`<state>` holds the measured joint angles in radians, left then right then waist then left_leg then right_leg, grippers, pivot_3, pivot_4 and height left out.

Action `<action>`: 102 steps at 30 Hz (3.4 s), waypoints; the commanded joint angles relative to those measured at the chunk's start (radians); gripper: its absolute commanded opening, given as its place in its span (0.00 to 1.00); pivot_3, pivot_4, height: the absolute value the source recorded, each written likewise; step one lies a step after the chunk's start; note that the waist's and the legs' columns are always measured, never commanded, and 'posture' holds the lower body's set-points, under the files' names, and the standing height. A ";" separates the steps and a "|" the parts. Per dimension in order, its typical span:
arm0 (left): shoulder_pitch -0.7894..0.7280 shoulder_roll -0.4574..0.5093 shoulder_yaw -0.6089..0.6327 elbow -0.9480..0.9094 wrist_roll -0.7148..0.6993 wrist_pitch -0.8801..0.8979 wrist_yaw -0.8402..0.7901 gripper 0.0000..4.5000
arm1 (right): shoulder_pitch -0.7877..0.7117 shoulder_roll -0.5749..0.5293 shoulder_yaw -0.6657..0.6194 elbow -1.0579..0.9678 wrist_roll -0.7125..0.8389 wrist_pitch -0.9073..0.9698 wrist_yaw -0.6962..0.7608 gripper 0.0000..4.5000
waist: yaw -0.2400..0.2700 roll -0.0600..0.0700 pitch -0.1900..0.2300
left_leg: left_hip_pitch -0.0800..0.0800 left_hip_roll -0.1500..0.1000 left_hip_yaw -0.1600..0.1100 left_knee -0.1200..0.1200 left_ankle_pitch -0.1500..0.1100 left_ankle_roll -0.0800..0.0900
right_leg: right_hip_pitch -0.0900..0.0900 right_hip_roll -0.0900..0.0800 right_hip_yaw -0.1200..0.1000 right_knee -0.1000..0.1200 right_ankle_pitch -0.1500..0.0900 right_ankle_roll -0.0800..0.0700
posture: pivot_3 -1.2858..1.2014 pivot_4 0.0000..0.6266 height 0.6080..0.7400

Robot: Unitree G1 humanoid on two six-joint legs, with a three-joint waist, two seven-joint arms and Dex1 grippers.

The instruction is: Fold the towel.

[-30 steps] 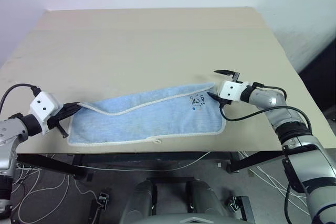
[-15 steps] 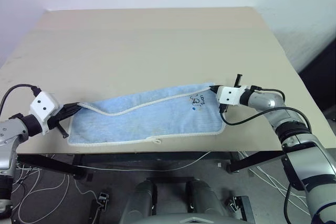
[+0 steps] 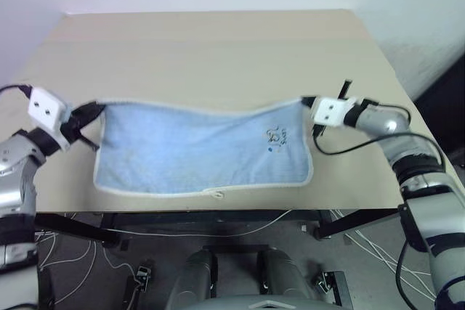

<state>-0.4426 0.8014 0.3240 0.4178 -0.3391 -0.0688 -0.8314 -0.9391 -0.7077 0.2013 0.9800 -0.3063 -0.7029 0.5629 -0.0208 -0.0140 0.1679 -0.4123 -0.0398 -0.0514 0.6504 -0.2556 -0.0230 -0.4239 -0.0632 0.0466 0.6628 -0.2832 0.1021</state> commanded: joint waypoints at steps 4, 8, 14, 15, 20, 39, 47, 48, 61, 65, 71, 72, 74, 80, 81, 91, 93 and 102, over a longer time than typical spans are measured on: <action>-0.253 -0.055 0.015 0.138 -0.007 0.011 0.098 0.00 | -0.151 -0.072 -0.079 0.034 0.074 0.046 0.056 0.01 | 0.001 -0.001 0.000 | 0.000 0.000 0.000 0.000 0.000 0.000 | 0.000 0.000 0.000 0.000 0.000 0.000 | 0.52 0.24 1.00; -0.422 -0.085 0.015 0.274 0.007 -0.010 0.144 0.00 | -0.261 -0.095 -0.098 0.074 0.089 0.069 0.074 0.01 | -0.001 -0.001 0.000 | 0.000 0.000 0.000 0.000 0.001 -0.002 | 0.000 0.000 0.000 0.001 0.000 0.000 | 0.52 0.24 1.00; -0.484 -0.059 0.005 0.341 0.025 -0.057 0.087 0.00 | -0.324 -0.140 -0.157 0.045 0.181 0.103 0.194 0.01 | -0.004 -0.001 0.001 | -0.001 0.000 0.001 -0.001 0.002 -0.004 | -0.001 0.000 0.000 0.001 0.000 0.000 | 0.52 0.24 1.00; -0.448 -0.045 0.010 0.308 0.005 -0.035 0.041 0.00 | -0.297 -0.150 -0.177 0.001 0.231 0.126 0.262 0.01 | -0.005 -0.001 0.001 | -0.001 0.000 0.001 -0.001 0.002 -0.004 | -0.001 0.000 0.000 0.001 0.000 0.000 | 0.52 0.24 1.00; -0.173 0.020 0.040 0.044 -0.125 0.143 -0.171 0.00 | -0.032 -0.195 -0.237 -0.340 0.445 0.329 0.514 0.01 | -0.022 -0.001 0.001 | -0.002 0.001 0.000 -0.002 0.001 -0.002 | -0.001 0.000 0.000 0.000 0.000 0.000 | 0.52 0.24 1.00; 0.599 0.160 0.182 -0.515 -0.247 0.473 -0.369 0.00 | 0.817 -0.429 -0.426 -1.119 0.774 0.971 0.789 0.01 | 0.008 0.001 0.001 | 0.005 0.001 -0.002 0.000 -0.001 0.002 | 0.009 -0.004 0.001 -0.006 0.000 0.000 | 0.52 0.24 1.00; 0.465 0.140 0.113 -0.407 -0.165 0.418 -0.291 0.00 | 0.683 -0.389 -0.370 -1.020 0.716 0.934 0.757 0.01 | 0.009 0.001 0.001 | 0.007 0.001 -0.004 -0.001 -0.001 0.002 | 0.013 -0.005 -0.002 -0.009 0.000 0.000 | 0.52 0.24 1.00; 0.424 0.131 0.098 -0.378 -0.153 0.413 -0.272 0.00 | 0.645 -0.377 -0.356 -0.990 0.701 0.921 0.750 0.01 | 0.009 0.001 0.001 | 0.007 0.001 -0.004 -0.001 -0.001 0.002 | 0.013 -0.005 -0.002 -0.010 0.000 0.000 | 0.52 0.24 1.00; 0.075 0.011 -0.092 -0.015 0.053 0.204 -0.127 0.00 | 0.205 -0.170 -0.152 -0.446 0.418 0.656 0.631 0.01 | 0.006 0.001 0.001 | 0.005 0.001 -0.003 -0.002 -0.001 0.002 | 0.010 -0.003 -0.003 -0.010 0.000 0.000 | 0.52 0.24 1.00; 0.002 -0.017 -0.133 0.098 0.119 0.128 -0.081 0.00 | 0.110 -0.123 -0.112 -0.259 0.344 0.552 0.600 0.01 | 0.007 0.001 0.001 | 0.004 0.000 -0.002 -0.001 -0.001 0.002 | 0.010 -0.002 -0.003 -0.009 0.000 0.000 | 0.52 0.24 1.00; -0.055 -0.033 -0.166 0.199 0.166 0.075 -0.062 0.00 | 0.017 -0.066 -0.084 -0.071 0.271 0.438 0.563 0.01 | 0.003 0.001 0.001 | 0.004 0.000 -0.002 -0.001 -0.001 0.002 | 0.009 -0.001 -0.003 -0.009 0.000 0.000 | 0.52 0.24 1.00; -0.058 -0.032 -0.170 0.210 0.174 0.068 -0.057 0.00 | 0.009 -0.057 -0.083 -0.053 0.263 0.424 0.556 0.01 | 0.003 0.001 0.001 | 0.004 0.000 -0.002 -0.001 -0.001 0.002 | 0.009 -0.001 -0.003 -0.008 0.000 0.000 | 0.52 0.24 1.00; -0.066 -0.032 -0.176 0.230 0.184 0.060 -0.049 0.00 | -0.005 -0.045 -0.083 -0.021 0.252 0.404 0.544 0.01 | 0.002 0.001 0.001 | 0.004 0.000 -0.002 -0.001 -0.001 0.002 | 0.009 -0.001 -0.003 -0.008 0.000 0.000 | 0.52 0.24 1.00; -0.088 -0.042 -0.164 0.265 0.167 0.064 -0.037 0.30 | -0.015 -0.022 -0.096 0.025 0.248 0.378 0.522 0.22 | 0.004 0.001 0.001 | 0.004 0.000 -0.002 -0.001 -0.001 0.002 | 0.009 -0.001 -0.003 -0.007 0.000 0.000 | 0.52 0.24 1.00; -0.087 -0.042 -0.163 0.264 0.166 0.066 -0.037 0.37 | -0.014 -0.023 -0.101 0.024 0.251 0.377 0.518 0.29 | 0.004 0.001 0.001 | 0.004 0.000 -0.002 -0.001 -0.001 0.002 | 0.009 -0.001 -0.003 -0.007 0.000 0.000 | 0.52 0.24 1.00; -0.051 -0.039 -0.111 0.226 0.141 0.084 0.026 1.00 | 0.044 -0.069 -0.175 -0.085 0.293 0.396 0.471 0.99 | 0.003 0.001 0.001 | 0.004 0.000 -0.002 -0.001 -0.001 0.002 | 0.008 -0.001 -0.003 -0.007 0.000 0.000 | 0.52 0.24 1.00; -0.019 -0.037 -0.055 0.182 0.099 0.097 0.045 1.00 | 0.108 -0.083 -0.236 -0.223 0.351 0.469 0.442 0.99 | 0.004 0.001 0.001 | 0.004 0.000 -0.002 -0.001 -0.001 0.002 | 0.008 -0.002 -0.002 -0.007 0.000 0.000 | 0.52 0.24 1.00; 0.104 -0.038 0.054 -0.088 -0.011 0.159 0.057 1.00 | 0.569 0.041 -0.494 -1.091 0.879 1.386 0.200 0.99 | 0.009 0.000 0.000 | 0.002 0.001 -0.005 0.000 -0.001 0.002 | 0.009 -0.003 -0.002 -0.007 0.000 0.000 | 0.52 0.24 1.00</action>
<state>-0.3465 0.7535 0.3577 0.4120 -0.3098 0.0818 -0.7511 -0.3818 -0.6828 -0.2267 0.0239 0.4437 0.5093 0.8341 -0.0113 -0.0139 0.1681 -0.4095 -0.0391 -0.0567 0.6502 -0.2569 -0.0213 -0.4148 -0.0670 0.0447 0.6558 -0.2830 0.1023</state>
